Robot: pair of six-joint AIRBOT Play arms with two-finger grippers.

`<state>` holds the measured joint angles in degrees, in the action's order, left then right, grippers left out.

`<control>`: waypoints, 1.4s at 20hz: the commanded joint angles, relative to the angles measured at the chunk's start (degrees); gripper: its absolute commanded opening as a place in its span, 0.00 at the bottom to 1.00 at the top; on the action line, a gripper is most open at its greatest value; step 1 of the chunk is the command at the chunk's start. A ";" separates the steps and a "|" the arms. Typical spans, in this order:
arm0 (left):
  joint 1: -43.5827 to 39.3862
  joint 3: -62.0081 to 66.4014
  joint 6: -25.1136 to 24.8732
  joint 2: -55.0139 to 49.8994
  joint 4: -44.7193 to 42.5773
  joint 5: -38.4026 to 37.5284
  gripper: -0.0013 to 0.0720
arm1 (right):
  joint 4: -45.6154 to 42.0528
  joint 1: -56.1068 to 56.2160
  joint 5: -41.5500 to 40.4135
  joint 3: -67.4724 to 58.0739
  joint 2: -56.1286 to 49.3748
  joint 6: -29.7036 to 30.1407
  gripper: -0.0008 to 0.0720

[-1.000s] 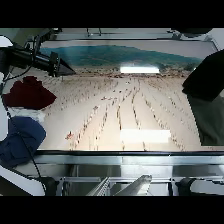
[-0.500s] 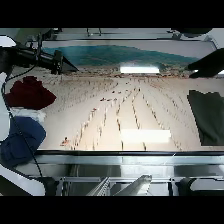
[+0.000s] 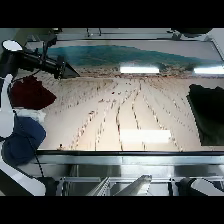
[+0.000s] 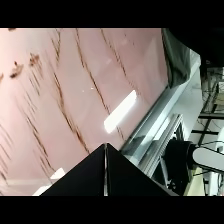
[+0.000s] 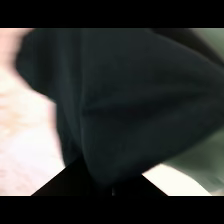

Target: Fold the shirts.

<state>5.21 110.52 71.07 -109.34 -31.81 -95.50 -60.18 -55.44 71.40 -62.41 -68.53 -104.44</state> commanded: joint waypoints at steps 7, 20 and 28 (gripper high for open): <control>-1.90 1.05 -0.02 -3.69 0.50 -3.74 0.04 | -2.78 -9.79 4.02 13.88 6.40 11.72 0.98; 0.79 6.75 -2.71 8.20 0.55 0.00 0.04 | 18.14 -2.10 12.02 -6.80 8.92 12.85 0.21; 0.46 -19.82 -4.33 29.44 0.44 4.13 0.03 | 20.37 37.70 2.73 -5.40 9.16 25.05 0.04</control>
<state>6.22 103.35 68.10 -88.55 -31.22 -93.08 -40.93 -31.79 76.99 -68.55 -59.64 -84.20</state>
